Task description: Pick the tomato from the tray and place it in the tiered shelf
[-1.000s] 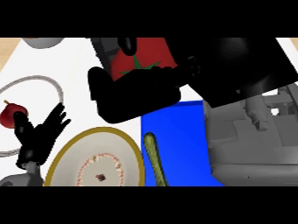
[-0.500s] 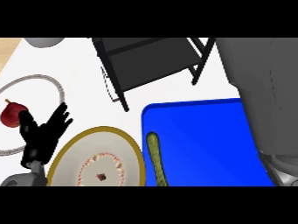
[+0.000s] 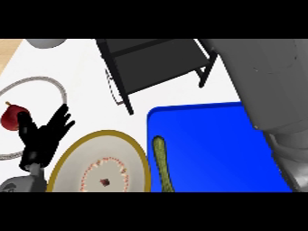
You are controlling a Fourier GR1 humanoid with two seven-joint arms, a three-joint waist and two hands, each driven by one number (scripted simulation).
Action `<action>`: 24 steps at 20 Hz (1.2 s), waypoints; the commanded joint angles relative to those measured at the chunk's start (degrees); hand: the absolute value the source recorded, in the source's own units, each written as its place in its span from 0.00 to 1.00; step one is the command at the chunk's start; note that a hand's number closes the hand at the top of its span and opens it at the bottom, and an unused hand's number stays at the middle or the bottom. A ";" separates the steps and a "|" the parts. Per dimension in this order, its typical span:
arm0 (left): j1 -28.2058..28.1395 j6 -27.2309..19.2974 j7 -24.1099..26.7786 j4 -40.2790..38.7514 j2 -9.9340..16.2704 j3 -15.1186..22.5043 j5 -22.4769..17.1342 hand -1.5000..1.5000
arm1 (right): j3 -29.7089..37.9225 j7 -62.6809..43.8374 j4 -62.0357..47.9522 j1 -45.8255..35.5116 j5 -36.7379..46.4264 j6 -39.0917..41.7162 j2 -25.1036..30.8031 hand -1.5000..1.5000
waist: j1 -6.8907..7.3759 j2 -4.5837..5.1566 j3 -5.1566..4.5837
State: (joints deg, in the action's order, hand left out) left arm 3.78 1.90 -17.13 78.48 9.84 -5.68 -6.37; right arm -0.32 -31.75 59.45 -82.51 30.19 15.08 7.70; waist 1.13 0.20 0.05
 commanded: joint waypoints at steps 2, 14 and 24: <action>2.27 -0.47 -0.24 -3.17 -0.75 -0.05 0.36 0.50 | -0.10 7.56 -10.27 -2.22 3.34 -4.65 -0.30 1.00 | 0.09 0.27 -0.13; 1.49 1.84 -0.49 -2.48 0.74 -0.99 -0.66 0.50 | 2.39 20.37 -26.24 -5.50 6.24 -13.59 -1.00 1.00 | 0.81 0.46 -0.13; 0.15 -0.45 -0.64 -0.87 -2.07 1.53 1.76 0.50 | 1.80 21.93 -33.36 -10.30 8.88 -14.54 -2.12 1.00 | 0.85 0.38 -0.15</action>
State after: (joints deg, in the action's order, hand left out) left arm 4.26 1.52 -17.33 78.55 8.73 -5.16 -5.12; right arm 3.01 -9.29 29.34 -90.61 36.52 2.40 7.14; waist 1.68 0.37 0.16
